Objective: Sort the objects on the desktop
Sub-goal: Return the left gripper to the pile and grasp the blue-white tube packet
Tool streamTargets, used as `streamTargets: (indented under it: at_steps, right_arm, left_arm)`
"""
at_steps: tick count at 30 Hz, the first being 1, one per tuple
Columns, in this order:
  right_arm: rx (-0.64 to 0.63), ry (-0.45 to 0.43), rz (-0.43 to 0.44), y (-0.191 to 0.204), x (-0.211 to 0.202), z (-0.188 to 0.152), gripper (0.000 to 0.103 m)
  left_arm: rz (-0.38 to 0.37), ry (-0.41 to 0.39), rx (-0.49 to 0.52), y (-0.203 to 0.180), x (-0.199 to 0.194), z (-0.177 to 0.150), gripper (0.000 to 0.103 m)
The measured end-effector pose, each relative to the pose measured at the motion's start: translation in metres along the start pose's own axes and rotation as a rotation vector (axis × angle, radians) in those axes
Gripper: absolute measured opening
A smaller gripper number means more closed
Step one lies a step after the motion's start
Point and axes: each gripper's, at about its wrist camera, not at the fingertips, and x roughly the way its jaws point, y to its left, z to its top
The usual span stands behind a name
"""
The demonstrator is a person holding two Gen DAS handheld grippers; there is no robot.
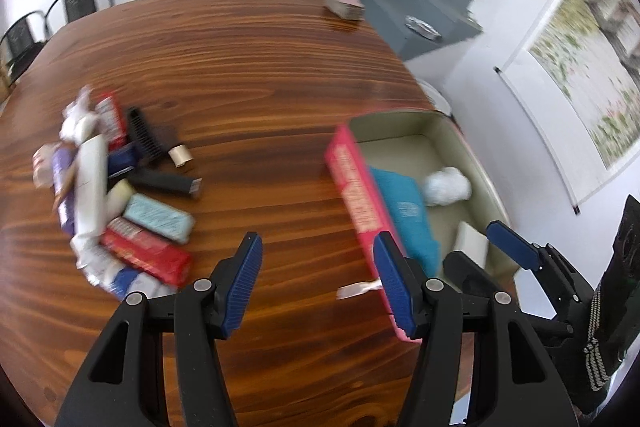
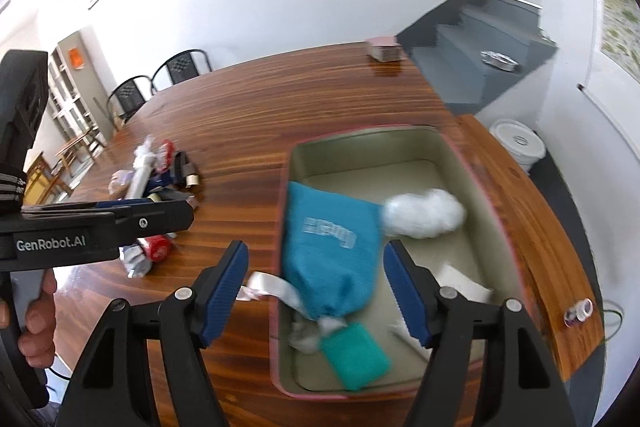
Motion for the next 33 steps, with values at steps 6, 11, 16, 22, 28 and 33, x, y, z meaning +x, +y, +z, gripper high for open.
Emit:
streamTargets:
  at_steps: [6,11,16,22,28,33]
  right_arm:
    - [-0.05,0.019,0.046,0.034,0.014,0.005,0.074]
    - [-0.083,0.042,0.075,0.058,0.027,0.006,0.074]
    - [-0.109,0.066,0.096,0.081,0.038,0.006,0.075]
    - [-0.135,0.086,0.108,0.099,0.047,0.005,0.075]
    - [-0.145,0.1,0.097,0.105,0.05,0.004,0.075]
    - [-0.141,0.112,0.081,0.103,0.052,0.002,0.075]
  left_arm:
    - [0.054,0.005,-0.102,0.051,-0.005,-0.009,0.062]
    - [0.094,0.022,-0.184,0.09,-0.009,-0.019,0.062]
    - [0.102,0.048,-0.261,0.122,-0.007,-0.029,0.062]
    - [0.101,0.083,-0.326,0.148,0.0,-0.036,0.062]
    - [0.076,0.129,-0.393,0.164,0.017,-0.041,0.061]
    - [0.075,0.133,-0.402,0.167,0.025,-0.038,0.061]
